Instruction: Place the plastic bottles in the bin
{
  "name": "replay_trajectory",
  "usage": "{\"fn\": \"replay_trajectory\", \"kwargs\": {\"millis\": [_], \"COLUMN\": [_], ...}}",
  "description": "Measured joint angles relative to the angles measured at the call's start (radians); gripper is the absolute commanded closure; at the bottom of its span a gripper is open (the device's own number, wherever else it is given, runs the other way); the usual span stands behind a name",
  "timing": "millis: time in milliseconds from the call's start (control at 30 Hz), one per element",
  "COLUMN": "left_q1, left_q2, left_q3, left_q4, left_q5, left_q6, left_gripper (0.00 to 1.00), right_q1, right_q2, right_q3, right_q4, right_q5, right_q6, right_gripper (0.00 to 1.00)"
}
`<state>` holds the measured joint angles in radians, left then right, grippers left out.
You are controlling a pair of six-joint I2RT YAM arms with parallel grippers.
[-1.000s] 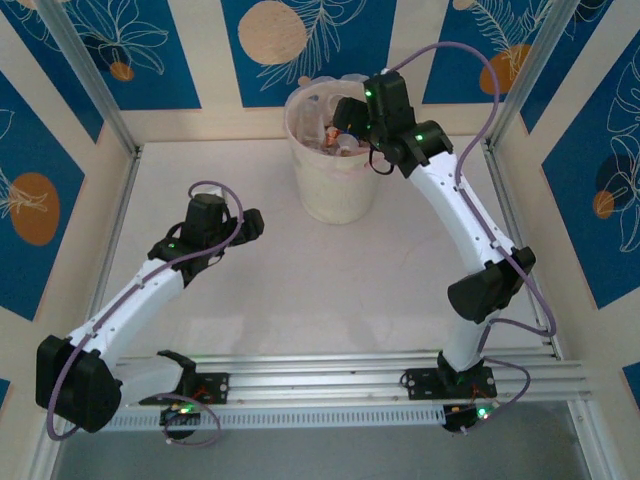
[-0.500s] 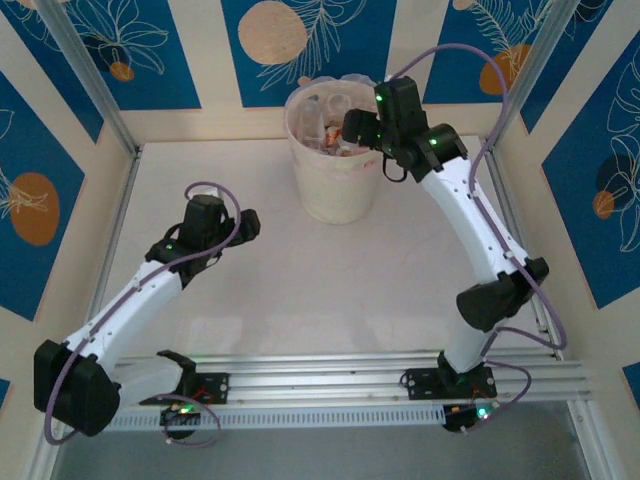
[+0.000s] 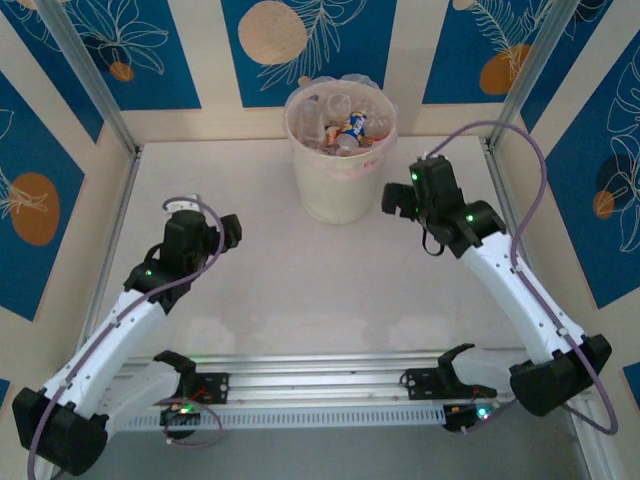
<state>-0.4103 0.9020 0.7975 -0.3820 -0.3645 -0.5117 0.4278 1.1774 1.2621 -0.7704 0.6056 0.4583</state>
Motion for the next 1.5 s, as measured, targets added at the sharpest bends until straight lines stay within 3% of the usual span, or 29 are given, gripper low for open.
{"fn": "replay_trajectory", "kwargs": {"millis": [200,433,700,1067,1500], "left_q1": [0.0,0.0,0.013,0.112,0.226], "left_q2": [-0.056,-0.122,-0.148,-0.106,0.182], "left_q3": [-0.088,-0.24,-0.394,-0.5,-0.554], "left_q4": [0.004,0.088,0.279,0.531,0.84], "left_q5": [-0.119,-0.266,-0.339,-0.286,-0.128], "left_q6": [0.053,0.134,0.258,0.367,0.434], "left_gripper": [0.01,0.0,0.0,0.01,0.0], "right_q1": [-0.072,-0.146,-0.223,-0.229,-0.259], "right_q2": [-0.087,-0.188,-0.154,-0.086,0.047], "right_q3": [-0.238,-0.448,-0.583,-0.78,-0.851], "right_q4": [0.072,0.273,0.482,0.85,1.216], "right_q5": [0.035,0.038,-0.008,-0.075,-0.166], "right_q6": [-0.015,-0.087,-0.136,-0.232,-0.335], "right_gripper": [0.01,0.01,0.01,0.01,0.01]}}
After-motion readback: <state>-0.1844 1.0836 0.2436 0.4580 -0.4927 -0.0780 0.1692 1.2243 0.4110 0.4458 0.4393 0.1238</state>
